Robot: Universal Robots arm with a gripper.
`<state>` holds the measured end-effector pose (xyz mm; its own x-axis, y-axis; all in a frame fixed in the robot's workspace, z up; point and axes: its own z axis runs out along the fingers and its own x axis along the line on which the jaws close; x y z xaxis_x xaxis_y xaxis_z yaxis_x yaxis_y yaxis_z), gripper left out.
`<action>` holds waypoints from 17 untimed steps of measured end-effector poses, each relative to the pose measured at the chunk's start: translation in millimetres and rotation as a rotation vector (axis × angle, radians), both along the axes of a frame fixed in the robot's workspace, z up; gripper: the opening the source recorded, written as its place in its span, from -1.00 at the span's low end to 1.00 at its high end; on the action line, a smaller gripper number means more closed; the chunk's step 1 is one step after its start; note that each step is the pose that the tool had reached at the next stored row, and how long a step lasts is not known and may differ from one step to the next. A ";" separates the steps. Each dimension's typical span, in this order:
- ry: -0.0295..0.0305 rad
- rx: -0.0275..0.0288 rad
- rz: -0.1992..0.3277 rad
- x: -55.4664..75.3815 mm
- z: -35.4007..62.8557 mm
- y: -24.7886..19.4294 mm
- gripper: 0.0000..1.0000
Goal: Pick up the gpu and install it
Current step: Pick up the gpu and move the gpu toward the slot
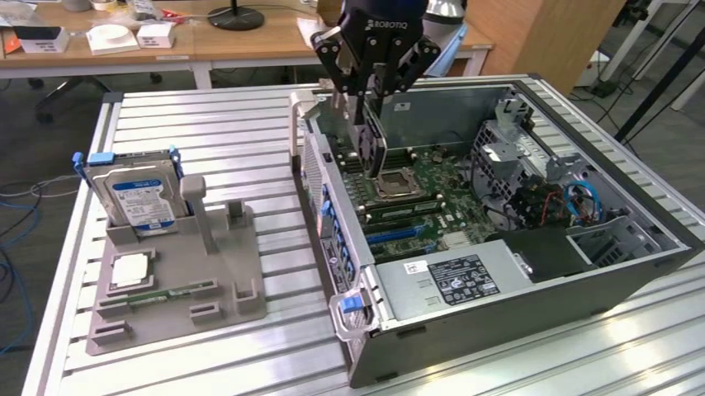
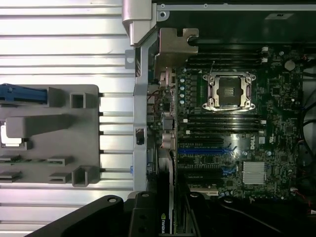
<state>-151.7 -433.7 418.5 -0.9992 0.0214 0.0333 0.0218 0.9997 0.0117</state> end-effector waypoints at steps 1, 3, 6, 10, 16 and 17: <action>0.0000 0.0000 0.000 0.9 0.0 0.0 -0.47; 0.0001 -0.0001 0.001 3.4 0.0 0.0 -0.47; 0.0001 -0.0001 0.001 7.8 0.0 0.0 -0.47; 0.0001 0.0000 0.002 13.7 0.0 0.0 -0.47; 0.0001 0.0000 0.004 21.9 0.0 0.0 -0.47; 0.0000 0.0000 0.005 23.1 0.0 0.0 -0.47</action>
<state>-128.6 -433.7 418.4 -0.9993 0.0168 0.0334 0.0172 0.9998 0.0118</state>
